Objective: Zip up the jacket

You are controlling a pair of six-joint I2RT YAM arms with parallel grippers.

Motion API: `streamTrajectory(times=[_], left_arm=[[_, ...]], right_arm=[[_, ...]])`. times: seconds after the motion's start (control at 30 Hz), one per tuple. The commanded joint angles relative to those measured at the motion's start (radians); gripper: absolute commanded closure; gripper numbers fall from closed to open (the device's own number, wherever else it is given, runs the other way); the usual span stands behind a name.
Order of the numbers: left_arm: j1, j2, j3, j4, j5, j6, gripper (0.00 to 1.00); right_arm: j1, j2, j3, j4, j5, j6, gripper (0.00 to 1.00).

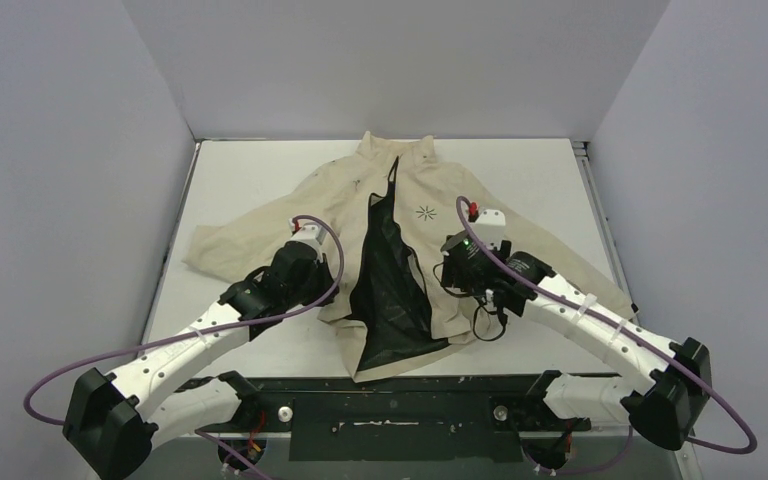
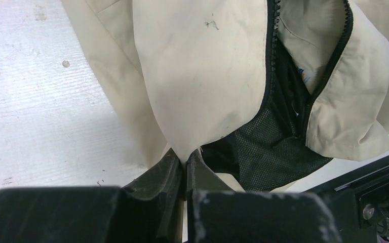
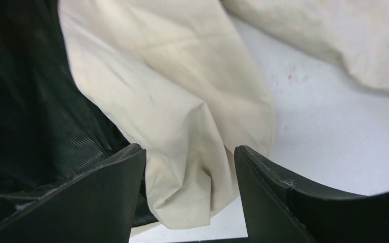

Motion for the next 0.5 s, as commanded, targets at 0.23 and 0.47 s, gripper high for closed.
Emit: streamTrajectory(times=[0.23, 0.47], left_arm=[[0.011, -0.002, 0.005, 0.054, 0.013, 0.008, 1.0], [0.018, -0.018, -0.015, 0.066, 0.029, 0.006, 1.0]], right_arm=[[0.048, -0.053, 0.084, 0.116, -0.343, -0.022, 0.33], [0.113, -0.001, -0.022, 0.078, -0.284, 0.084, 0.38]])
